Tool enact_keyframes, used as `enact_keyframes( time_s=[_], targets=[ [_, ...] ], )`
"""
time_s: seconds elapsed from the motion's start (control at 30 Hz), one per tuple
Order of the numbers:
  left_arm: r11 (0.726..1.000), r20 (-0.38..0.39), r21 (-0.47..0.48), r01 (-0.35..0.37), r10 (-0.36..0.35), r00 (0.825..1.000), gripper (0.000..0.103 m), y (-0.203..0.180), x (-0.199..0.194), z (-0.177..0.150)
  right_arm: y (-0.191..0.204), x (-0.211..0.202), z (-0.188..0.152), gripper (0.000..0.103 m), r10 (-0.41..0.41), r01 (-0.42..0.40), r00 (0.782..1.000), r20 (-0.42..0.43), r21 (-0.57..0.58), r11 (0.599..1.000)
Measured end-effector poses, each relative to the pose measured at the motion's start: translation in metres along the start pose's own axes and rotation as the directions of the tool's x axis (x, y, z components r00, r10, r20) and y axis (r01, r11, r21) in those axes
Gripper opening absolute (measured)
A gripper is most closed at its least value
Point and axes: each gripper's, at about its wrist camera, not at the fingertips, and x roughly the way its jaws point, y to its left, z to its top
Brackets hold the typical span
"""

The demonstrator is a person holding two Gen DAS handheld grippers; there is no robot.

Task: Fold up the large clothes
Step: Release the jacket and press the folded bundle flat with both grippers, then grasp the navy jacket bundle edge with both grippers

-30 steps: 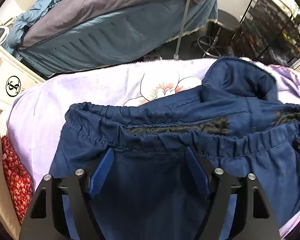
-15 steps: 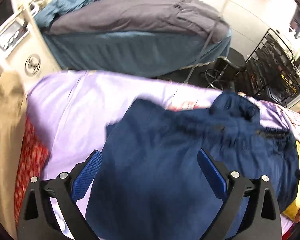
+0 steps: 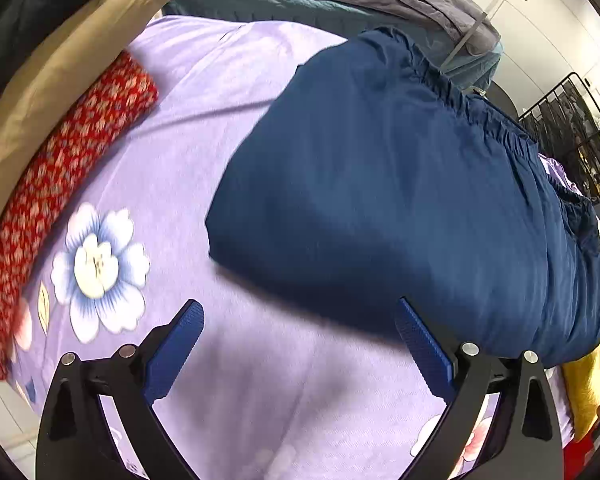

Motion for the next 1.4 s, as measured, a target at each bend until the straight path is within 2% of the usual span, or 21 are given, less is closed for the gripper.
enact_keyframes(
  time_s=[0.13, 0.23, 0.27, 0.37, 0.53, 0.67, 0.77, 0.9, 0.97, 1.03, 1.13, 1.2, 1.23, 1.3, 1.4],
  targets=[
    [1.000, -0.004, -0.019, 0.019, -0.020, 1.000, 0.094, -0.008, -0.002, -0.009, 0.003, 0.014, 0.006, 0.087, 0.022, -0.022, 1.000, -0.015, -0.005, 1.000],
    [1.000, -0.007, -0.009, 0.024, -0.024, 1.000, 0.094, -0.015, -0.005, -0.013, 0.006, 0.027, 0.020, 0.087, 0.105, -0.105, 0.993, -0.056, -0.002, 0.994],
    [1.000, -0.008, 0.002, 0.018, -0.018, 1.000, 0.094, -0.017, -0.006, -0.015, 0.006, 0.027, 0.020, 0.087, 0.105, -0.105, 0.993, -0.056, -0.002, 0.994],
    [1.000, -0.016, 0.031, -0.001, 0.001, 1.000, 0.094, -0.025, -0.006, -0.016, 0.008, 0.062, 0.035, 0.087, 0.100, -0.105, 0.983, -0.156, -0.024, 0.994],
    [0.999, -0.035, 0.046, -0.016, 0.018, 0.999, 0.094, -0.026, -0.004, -0.019, 0.020, 0.099, 0.041, 0.091, 0.125, -0.141, 0.953, -0.275, -0.041, 0.989],
    [0.998, -0.051, 0.055, -0.025, 0.028, 0.998, 0.094, -0.028, -0.001, -0.021, 0.042, 0.123, 0.036, 0.093, 0.166, -0.200, 0.903, -0.397, -0.047, 0.979],
    [0.997, -0.053, 0.068, -0.030, 0.034, 0.998, 0.094, -0.031, -0.001, -0.021, 0.065, 0.128, 0.026, 0.095, 0.060, -0.123, 0.919, -0.390, -0.139, 0.983],
    [0.995, -0.062, 0.094, -0.032, 0.038, 0.997, 0.094, -0.039, 0.002, -0.020, 0.093, 0.111, 0.008, 0.096, 0.100, -0.162, 0.924, -0.368, -0.143, 0.976],
    [0.994, -0.067, 0.103, -0.028, 0.035, 0.997, 0.094, -0.043, 0.003, -0.018, 0.101, 0.106, 0.001, 0.096, 0.080, -0.152, 0.931, -0.355, -0.178, 0.972],
    [0.993, -0.062, 0.118, -0.025, 0.032, 0.998, 0.094, -0.048, 0.003, -0.015, 0.095, 0.105, 0.002, 0.095, 0.032, -0.090, 0.955, -0.295, -0.185, 0.979],
    [0.990, -0.044, 0.139, -0.017, 0.023, 0.999, 0.094, -0.056, -0.003, -0.009, 0.065, 0.111, 0.011, 0.095, 0.010, -0.030, 0.968, -0.252, -0.073, 0.997],
    [0.989, -0.026, 0.146, -0.012, 0.016, 1.000, 0.094, -0.058, -0.007, -0.005, 0.045, 0.118, 0.020, 0.095, 0.087, -0.083, 0.960, -0.266, 0.024, 0.996],
    [0.989, -0.021, 0.149, -0.010, 0.014, 1.000, 0.094, -0.057, -0.008, -0.003, 0.042, 0.120, 0.022, 0.095, 0.101, -0.093, 0.957, -0.272, 0.042, 0.995],
    [0.987, -0.017, 0.158, -0.017, 0.020, 1.000, 0.094, -0.056, -0.009, 0.000, 0.044, 0.124, 0.026, 0.095, 0.102, -0.097, 0.953, -0.285, 0.031, 0.995],
    [0.985, -0.010, 0.168, -0.038, 0.040, 0.999, 0.094, -0.050, -0.009, 0.007, 0.060, 0.127, 0.026, 0.091, 0.039, -0.060, 0.961, -0.272, -0.068, 0.996]
  ],
)
